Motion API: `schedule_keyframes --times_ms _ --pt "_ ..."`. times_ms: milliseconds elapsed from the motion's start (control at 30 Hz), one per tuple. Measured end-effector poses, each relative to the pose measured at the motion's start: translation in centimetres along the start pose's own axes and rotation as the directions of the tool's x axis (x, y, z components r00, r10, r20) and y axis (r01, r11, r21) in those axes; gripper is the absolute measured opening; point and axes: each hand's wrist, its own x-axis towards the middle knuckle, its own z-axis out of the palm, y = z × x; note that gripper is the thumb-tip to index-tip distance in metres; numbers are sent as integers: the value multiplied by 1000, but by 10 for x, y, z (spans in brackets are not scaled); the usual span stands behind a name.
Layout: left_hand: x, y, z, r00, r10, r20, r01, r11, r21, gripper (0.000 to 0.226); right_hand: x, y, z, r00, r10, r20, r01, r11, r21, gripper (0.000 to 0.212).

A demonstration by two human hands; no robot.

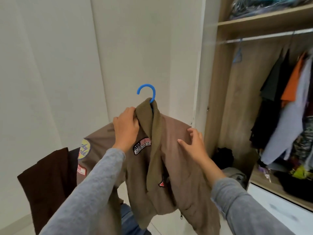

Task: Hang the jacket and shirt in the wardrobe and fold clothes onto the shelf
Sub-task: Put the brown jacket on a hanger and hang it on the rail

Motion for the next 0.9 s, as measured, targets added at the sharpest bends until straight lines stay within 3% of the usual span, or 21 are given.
schedule_keyframes --times_ms 133,200,267,333,467,567,700,800,900 --pt "1 16 7 998 -54 -36 52 997 -58 14 -26 1 4 987 -116 -114 106 990 -91 43" --pt "-3 22 13 995 -95 -43 90 991 -95 13 -33 1 9 989 -128 -78 111 975 -194 44" --pt "-9 27 17 993 -113 -36 108 987 -122 13 -34 7 13 990 -128 -59 110 964 -241 26" --pt "-15 29 19 993 -112 -25 108 985 -131 14 -33 13 12 986 -116 -116 91 975 -203 5" --pt "-23 23 22 998 -66 24 67 996 -54 15 -33 19 -10 967 -39 -252 32 999 -30 12" --pt "-26 14 24 991 14 134 -11 1000 -29 13 -29 20 -38 938 11 -347 -13 1000 -5 12" --pt "-29 -2 24 919 90 384 22 961 -276 22 -22 23 -72 890 55 -452 -116 987 -109 13" --pt "-31 -3 24 911 88 402 76 924 -374 26 -18 21 -82 902 72 -425 -139 982 -129 13" --pt "-28 4 24 927 52 372 121 896 -427 25 -14 21 -79 951 115 -288 -147 985 -91 11"
